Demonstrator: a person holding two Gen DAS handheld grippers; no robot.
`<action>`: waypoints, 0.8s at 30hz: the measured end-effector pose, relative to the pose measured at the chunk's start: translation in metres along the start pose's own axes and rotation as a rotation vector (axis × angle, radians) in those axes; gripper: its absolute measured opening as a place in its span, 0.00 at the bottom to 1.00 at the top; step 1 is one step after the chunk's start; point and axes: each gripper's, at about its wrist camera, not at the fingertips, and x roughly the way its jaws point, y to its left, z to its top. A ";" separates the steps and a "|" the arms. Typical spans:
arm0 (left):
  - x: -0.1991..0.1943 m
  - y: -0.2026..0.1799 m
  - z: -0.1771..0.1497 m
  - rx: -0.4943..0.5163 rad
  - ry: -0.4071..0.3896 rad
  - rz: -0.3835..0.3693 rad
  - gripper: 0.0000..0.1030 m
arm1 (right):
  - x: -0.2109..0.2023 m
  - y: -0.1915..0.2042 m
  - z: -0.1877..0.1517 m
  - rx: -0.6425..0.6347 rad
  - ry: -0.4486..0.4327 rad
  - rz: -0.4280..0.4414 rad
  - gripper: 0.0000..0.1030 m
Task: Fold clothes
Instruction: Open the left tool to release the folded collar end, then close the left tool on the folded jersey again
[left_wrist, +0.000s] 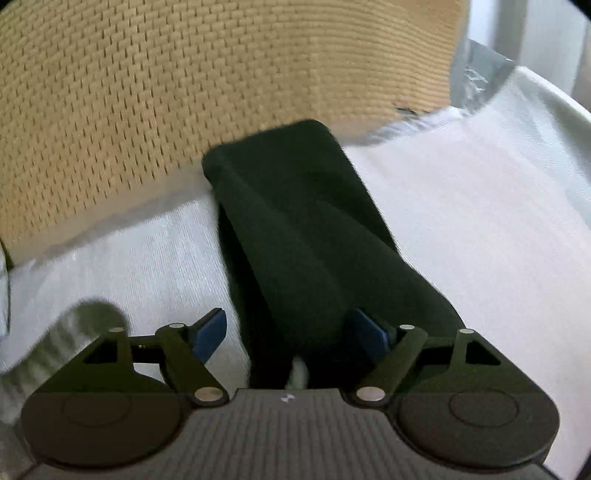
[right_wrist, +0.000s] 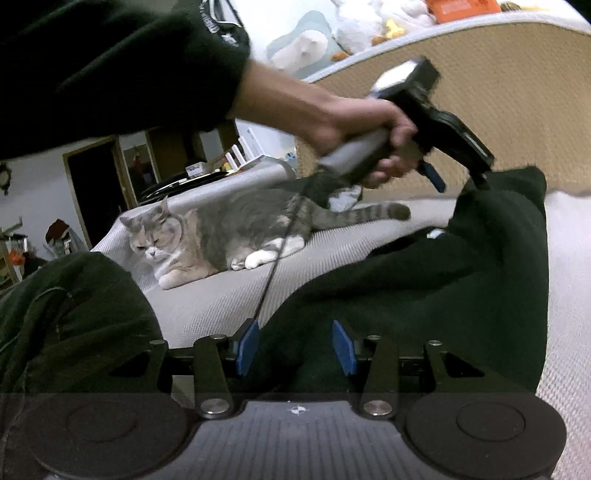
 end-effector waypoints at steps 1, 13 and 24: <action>-0.005 -0.002 -0.007 -0.004 -0.001 -0.010 0.77 | 0.000 0.000 0.000 0.004 0.003 -0.002 0.47; -0.023 -0.028 -0.063 0.047 0.071 -0.082 0.77 | 0.001 -0.006 -0.005 0.059 0.043 -0.042 0.47; -0.025 -0.036 -0.073 -0.002 0.031 -0.111 0.16 | -0.007 -0.004 -0.005 0.024 0.024 -0.132 0.48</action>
